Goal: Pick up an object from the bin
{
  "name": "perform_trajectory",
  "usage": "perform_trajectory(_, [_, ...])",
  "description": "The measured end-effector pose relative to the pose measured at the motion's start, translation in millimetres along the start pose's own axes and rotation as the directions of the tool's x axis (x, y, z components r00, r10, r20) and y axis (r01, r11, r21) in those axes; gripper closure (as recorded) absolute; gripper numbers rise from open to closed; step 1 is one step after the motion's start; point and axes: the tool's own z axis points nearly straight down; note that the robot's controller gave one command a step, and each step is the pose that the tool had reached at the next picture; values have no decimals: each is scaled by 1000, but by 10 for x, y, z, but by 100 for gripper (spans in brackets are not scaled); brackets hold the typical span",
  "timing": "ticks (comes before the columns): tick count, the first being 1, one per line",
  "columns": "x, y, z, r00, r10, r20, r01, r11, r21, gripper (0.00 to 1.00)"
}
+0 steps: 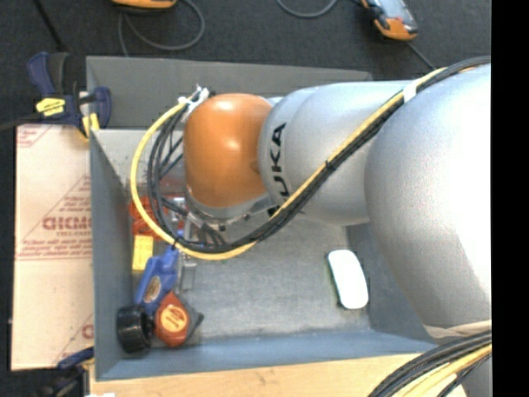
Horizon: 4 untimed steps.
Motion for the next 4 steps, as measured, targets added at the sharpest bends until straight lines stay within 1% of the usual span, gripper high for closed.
perform_trajectory(1, [-14,-8,-48,1000,4,7,-4,1000,-2,0])
perform_trajectory(2, [-22,29,224,998,-55,14,55,998,-1,0])
perform_trajectory(3, [6,164,490,972,-235,5,235,972,3,0])
perform_trajectory(4, [-154,190,761,897,-443,13,443,897,3,0])
